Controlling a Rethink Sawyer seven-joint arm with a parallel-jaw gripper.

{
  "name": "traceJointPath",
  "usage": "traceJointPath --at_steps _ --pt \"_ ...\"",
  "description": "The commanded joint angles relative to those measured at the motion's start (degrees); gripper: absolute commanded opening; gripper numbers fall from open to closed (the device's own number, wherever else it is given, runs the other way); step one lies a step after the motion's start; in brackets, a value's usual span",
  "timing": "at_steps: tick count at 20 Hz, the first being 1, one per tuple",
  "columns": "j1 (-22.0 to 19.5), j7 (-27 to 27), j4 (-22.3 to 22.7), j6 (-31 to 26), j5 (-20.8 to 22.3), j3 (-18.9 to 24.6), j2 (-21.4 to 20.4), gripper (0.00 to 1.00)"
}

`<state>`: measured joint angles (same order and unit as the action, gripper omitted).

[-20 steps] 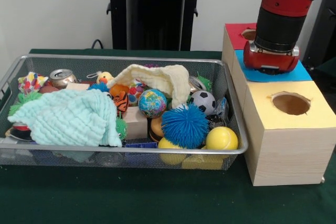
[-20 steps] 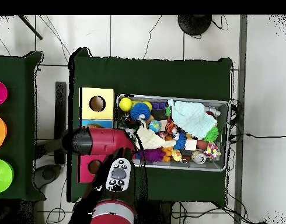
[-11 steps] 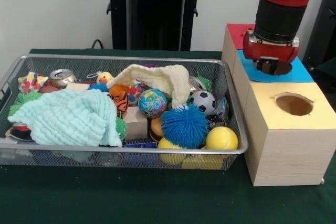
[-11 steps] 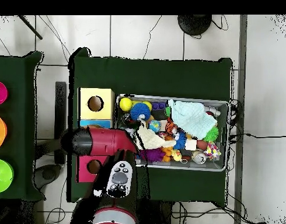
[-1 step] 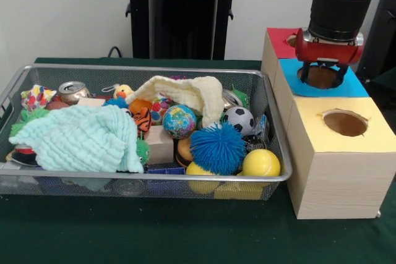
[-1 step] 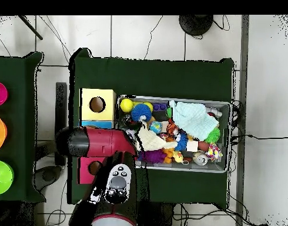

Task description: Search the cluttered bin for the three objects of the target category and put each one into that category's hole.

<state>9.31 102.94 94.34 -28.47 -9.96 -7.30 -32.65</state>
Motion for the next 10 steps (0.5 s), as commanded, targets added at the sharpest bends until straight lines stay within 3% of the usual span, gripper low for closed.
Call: traceJointPath --at_steps 1,10 --pt "-4.0 7.7 -1.8 -8.0 0.2 -1.1 -2.5 1.0" --pt "-4.7 5.2 -6.0 -22.0 2.8 -3.0 -8.6 1.0"
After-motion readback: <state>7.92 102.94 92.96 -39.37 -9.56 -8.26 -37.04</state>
